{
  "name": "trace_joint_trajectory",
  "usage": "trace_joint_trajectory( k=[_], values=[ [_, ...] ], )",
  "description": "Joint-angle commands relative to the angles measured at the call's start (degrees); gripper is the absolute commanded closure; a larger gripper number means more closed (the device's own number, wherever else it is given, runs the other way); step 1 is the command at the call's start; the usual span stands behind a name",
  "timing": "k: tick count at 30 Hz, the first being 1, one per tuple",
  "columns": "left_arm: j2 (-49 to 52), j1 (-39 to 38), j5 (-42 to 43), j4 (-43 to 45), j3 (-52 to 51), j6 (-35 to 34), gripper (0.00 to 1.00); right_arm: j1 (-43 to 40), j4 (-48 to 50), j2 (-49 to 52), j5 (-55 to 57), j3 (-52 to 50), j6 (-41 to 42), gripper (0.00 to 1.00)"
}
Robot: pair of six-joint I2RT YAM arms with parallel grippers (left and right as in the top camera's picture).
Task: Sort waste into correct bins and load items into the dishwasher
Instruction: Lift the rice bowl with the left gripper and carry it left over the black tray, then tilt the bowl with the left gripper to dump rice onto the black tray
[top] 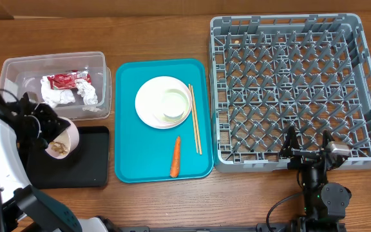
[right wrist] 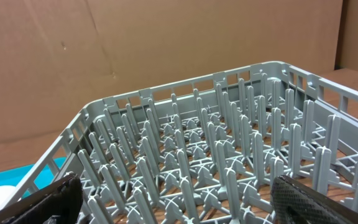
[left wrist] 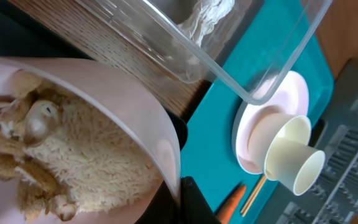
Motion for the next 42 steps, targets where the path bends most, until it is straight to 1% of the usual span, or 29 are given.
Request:
trace_joint_trajectory(
  k=[1,6,9,12,16,21,26,28,33,38,42],
  values=[
    [-1.6,4.7,6.8,0.5,-1.1,2.6,0.96,-0.2,0.3,-0.6,-0.4,-0.6,-0.2,0.00],
    [-1.6,9.8,16.3,0.3,-2.7,6.9,0.96,-0.2,0.3,-0.6,-0.4,-0.6,-0.2,0.00],
    [-1.6,12.3,20.3,0.4,-4.4,8.3,0.96,-0.2,0.3,-0.6,-0.4,-0.6,-0.2,0.00],
    [-1.6,14.1,23.7,1.2,-6.3,10.5,0.96,-0.2,0.3,-0.6,-0.4,-0.6,-0.2,0.00],
    [-1.6,15.8,24.7,1.7,-8.8,14.2,0.96,-0.2,0.3,-0.6,-0.4,-0.6,-0.2,0.00],
    [-1.6,16.3,31.7,1.4,-10.8,21.8,0.95,-0.2,0.3,-0.6,-0.4,-0.6,-0.2,0.00],
    [-1.6,16.3,31.8,-0.5,-11.1,21.9,0.96,-0.2,0.3,-0.6,-0.4,-0.6,-0.2,0.00],
    [-1.6,16.3,33.4,-0.6,-11.1,22.9,0.96,-0.2,0.3,-0.6,-0.4,-0.6,-0.2,0.00],
    [-1.6,16.3,41.9,-3.8,-11.1,30.7,0.96,-0.2,0.3,-0.6,-0.4,-0.6,-0.2,0.00],
    [-1.6,16.3,42.7,-6.2,-11.1,31.3,0.96,-0.2,0.3,-0.6,-0.4,-0.6,-0.2,0.00],
    [-1.6,17.0,44.0,-9.5,-11.1,35.8,0.96,-0.2,0.3,-0.6,-0.4,-0.6,-0.2,0.00]
  ],
)
